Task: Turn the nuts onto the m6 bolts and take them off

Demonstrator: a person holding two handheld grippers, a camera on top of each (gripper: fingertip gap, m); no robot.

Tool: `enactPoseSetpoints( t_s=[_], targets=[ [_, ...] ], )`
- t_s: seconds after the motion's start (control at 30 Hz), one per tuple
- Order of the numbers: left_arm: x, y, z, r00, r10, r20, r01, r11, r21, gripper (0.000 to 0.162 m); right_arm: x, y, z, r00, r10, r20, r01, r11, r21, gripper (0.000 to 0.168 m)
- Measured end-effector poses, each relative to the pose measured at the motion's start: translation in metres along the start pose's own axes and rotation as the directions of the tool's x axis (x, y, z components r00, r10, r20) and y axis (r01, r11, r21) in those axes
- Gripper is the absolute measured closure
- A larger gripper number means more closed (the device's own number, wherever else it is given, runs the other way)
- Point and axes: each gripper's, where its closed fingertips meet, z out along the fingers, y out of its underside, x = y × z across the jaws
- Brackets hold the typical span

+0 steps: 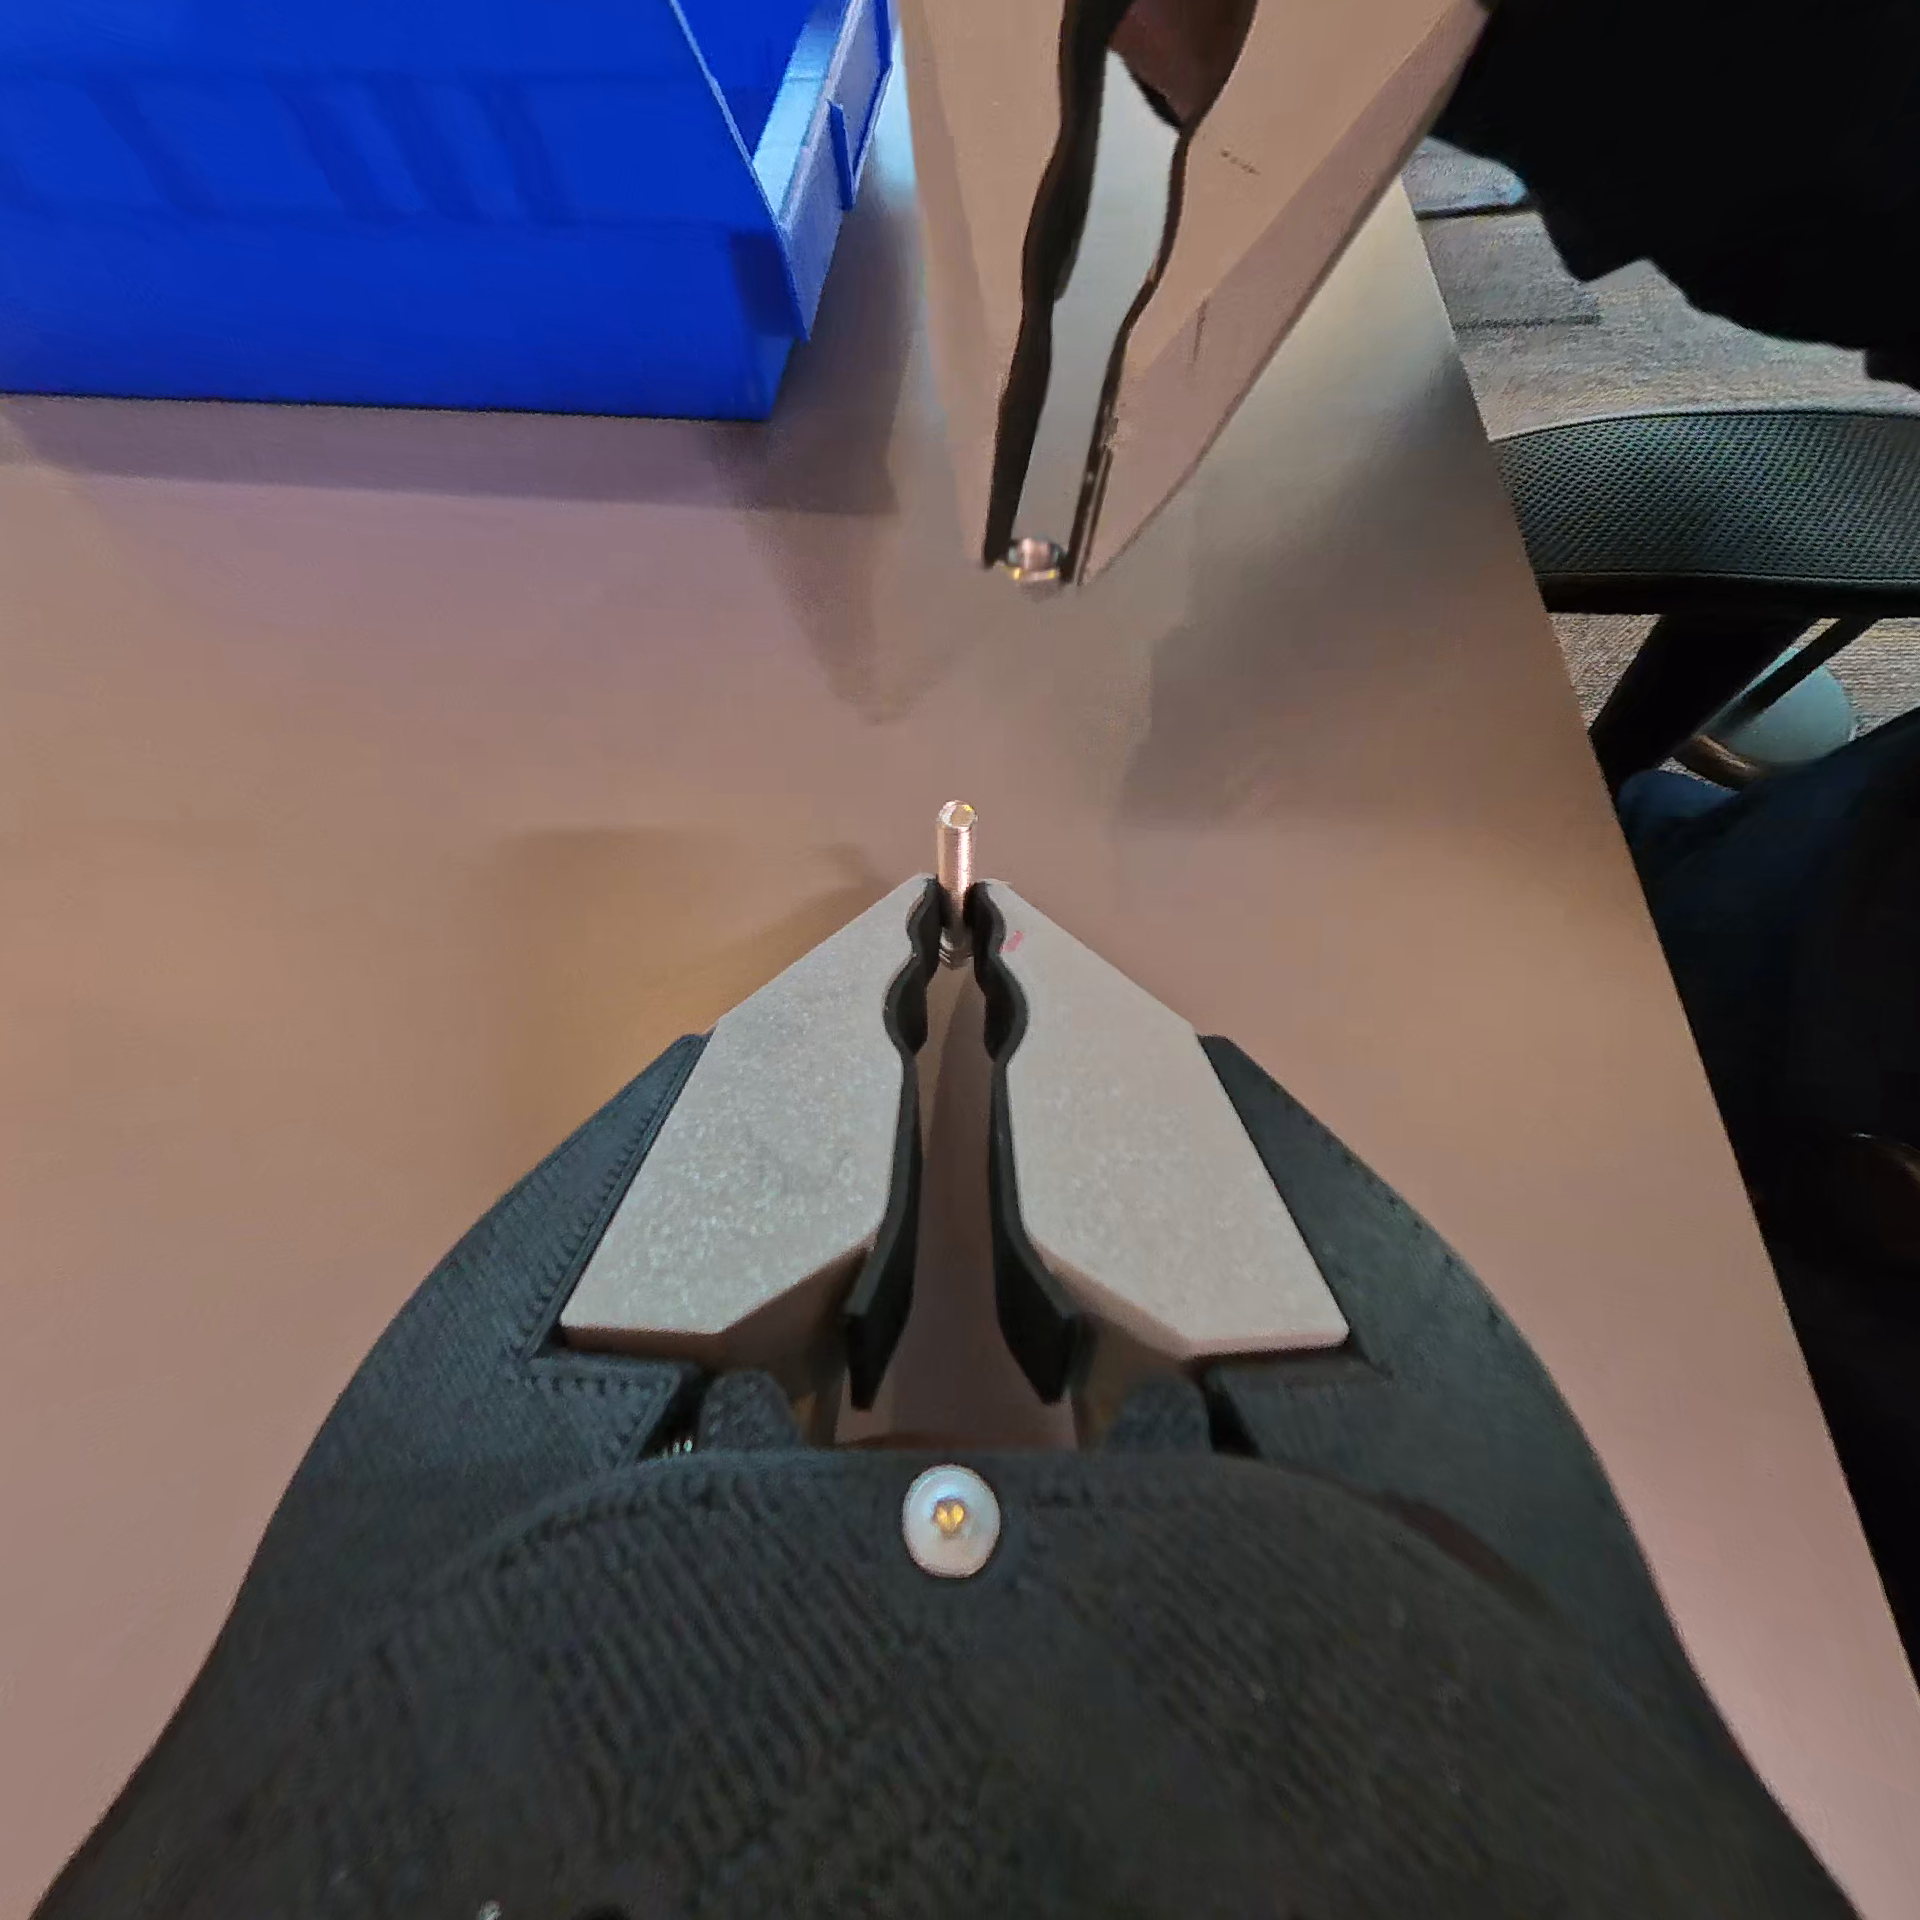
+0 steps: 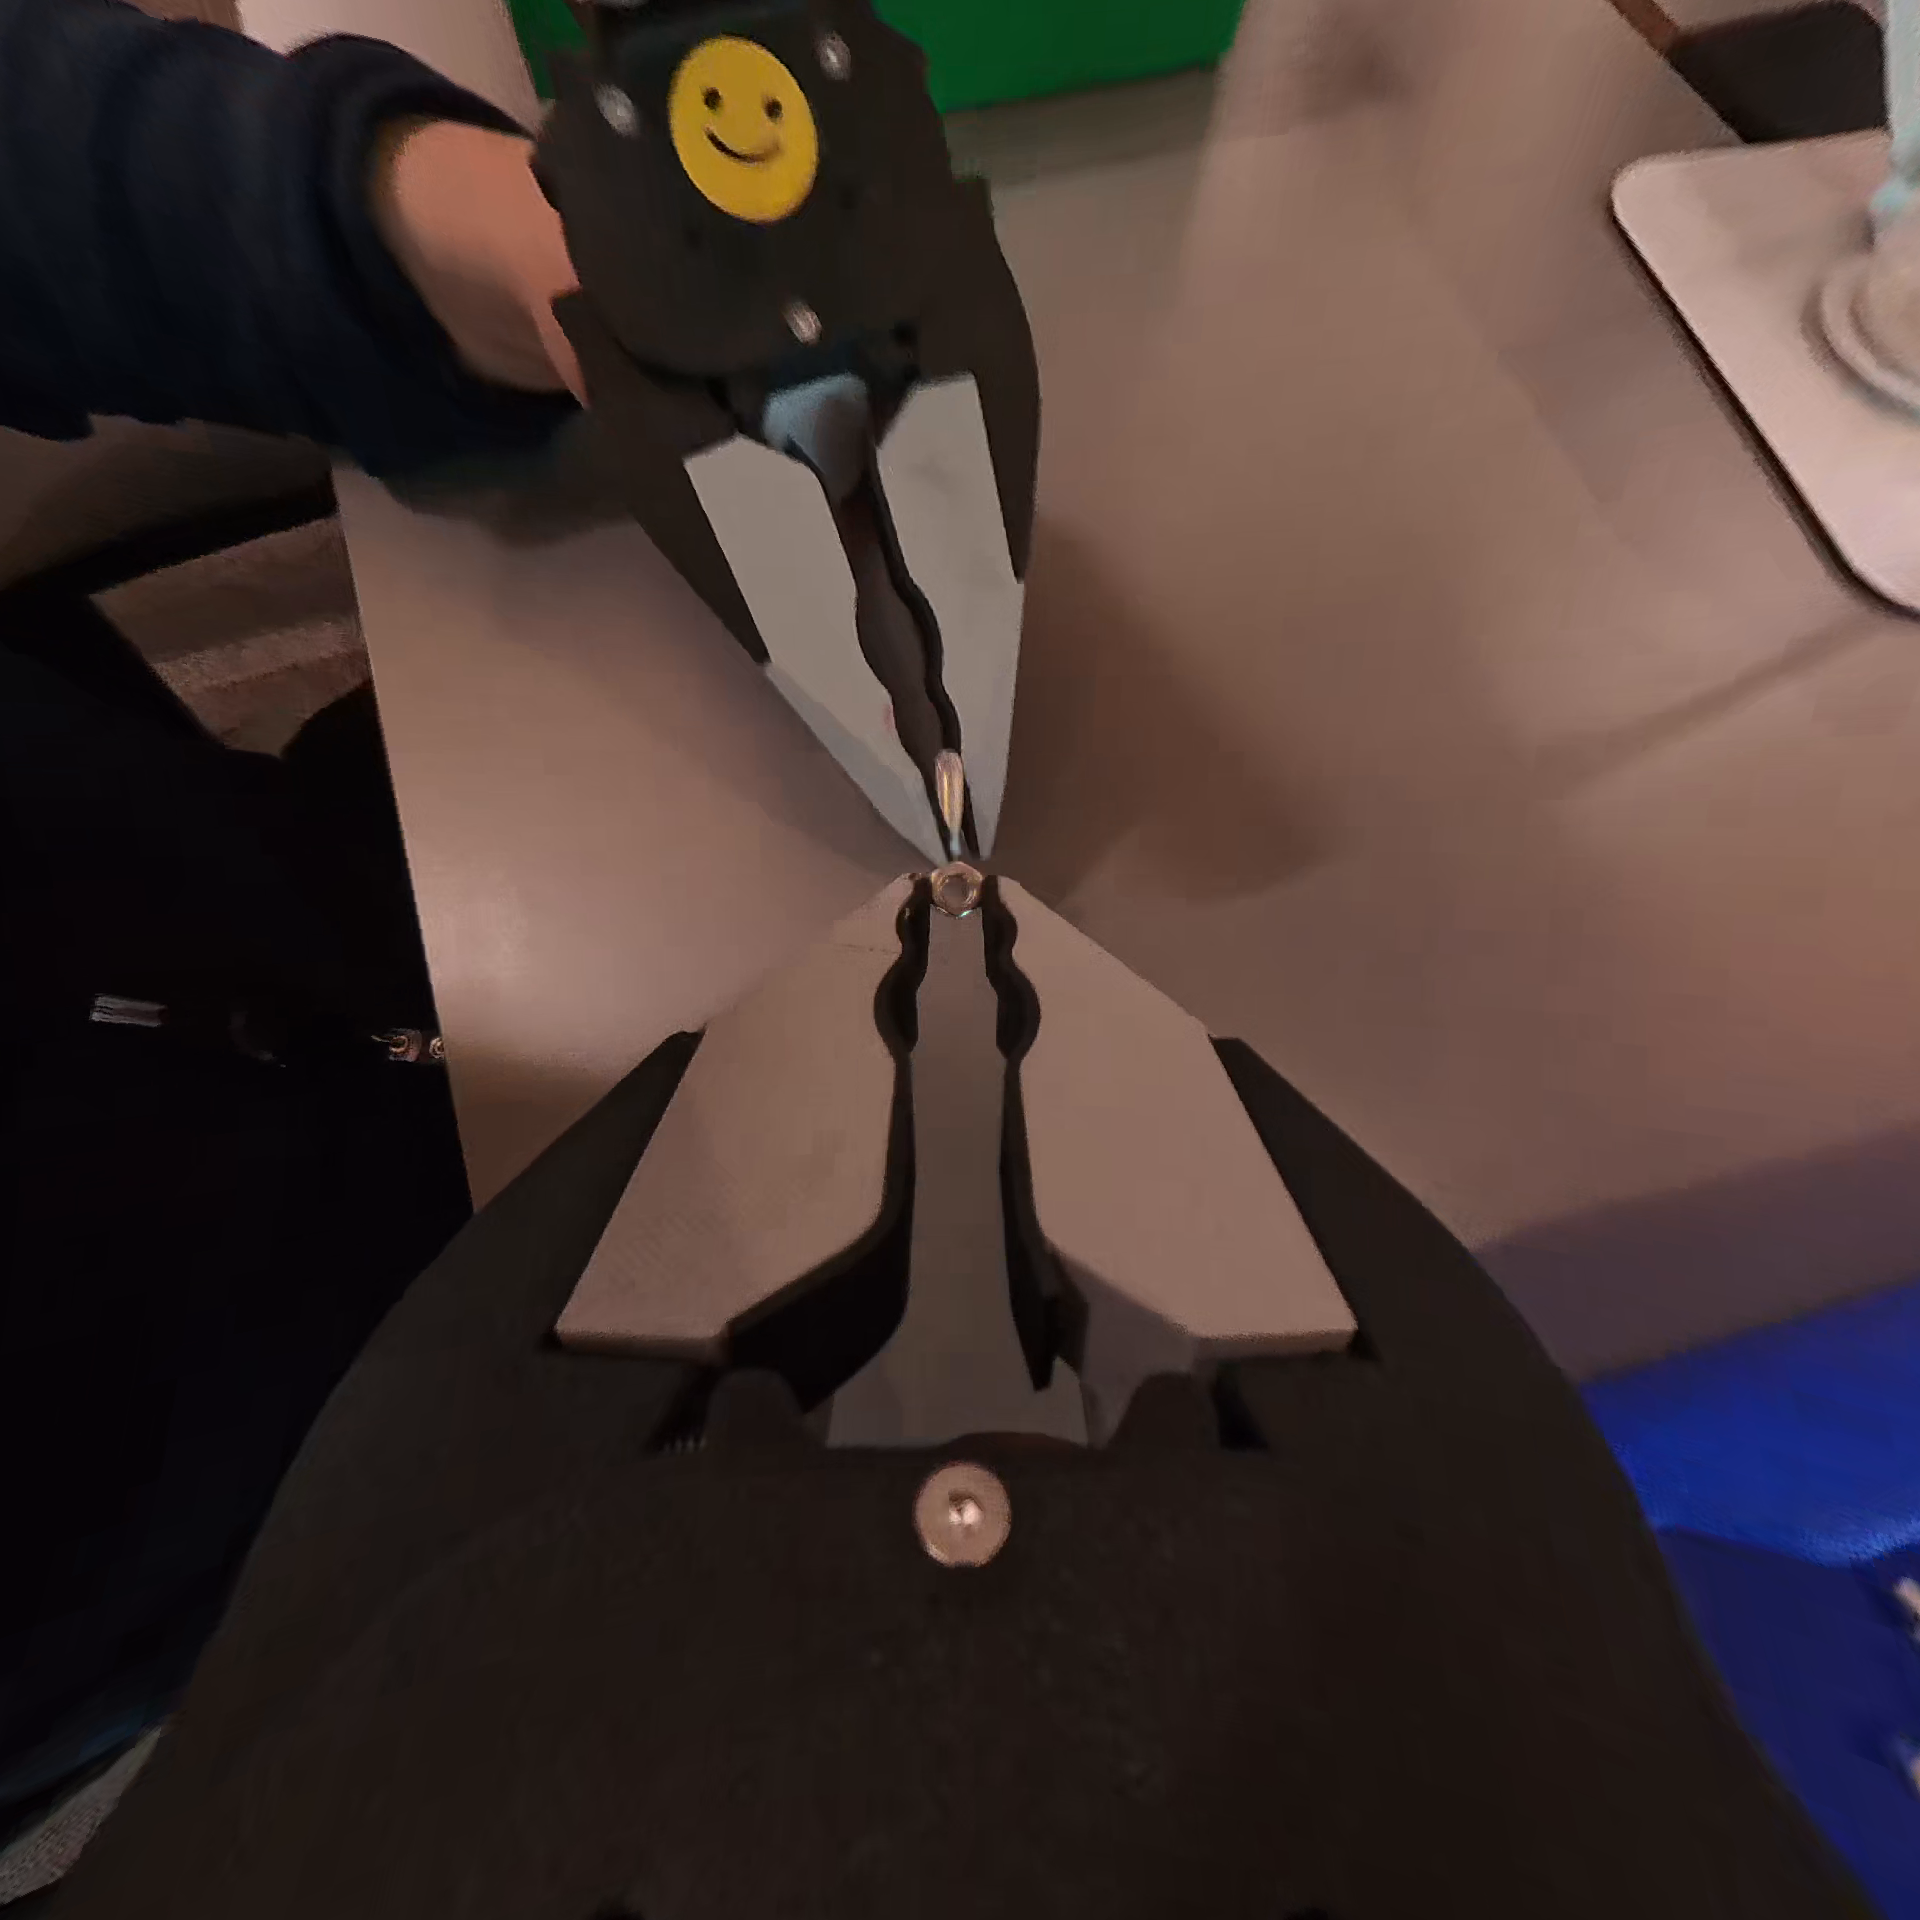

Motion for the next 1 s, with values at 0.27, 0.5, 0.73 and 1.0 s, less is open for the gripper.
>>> enactPoseSetpoints(
  t_s=[0.27, 0.5, 0.73, 1.0],
  targets=[
    [-0.002, -0.001, -0.001, 0.999, -0.05, -0.007, 0.05, 0.999, 0.01, 0.158, 0.0, -0.018, 0.026, 0.995, -0.092, 0.032, 0.094, 0.993, -0.069, 0.161],
    [-0.003, -0.002, -0.002, 0.997, -0.071, -0.005, 0.071, 0.997, 0.017, 0.158, 0.003, -0.015, 0.032, 0.995, -0.095, 0.031, 0.098, 0.991, -0.09, 0.161],
    [-0.004, -0.001, -0.001, 0.998, -0.069, 0.001, 0.069, 0.998, 0.01, 0.158, 0.003, -0.013, 0.035, 0.993, -0.113, 0.018, 0.115, 0.987, -0.114, 0.161],
    [-0.002, 0.0, 0.0, 0.998, -0.055, 0.007, 0.055, 0.998, 0.001, 0.158, 0.002, -0.011, 0.036, 0.995, -0.085, 0.052, 0.09, 0.989, -0.119, 0.161]
  ],
)
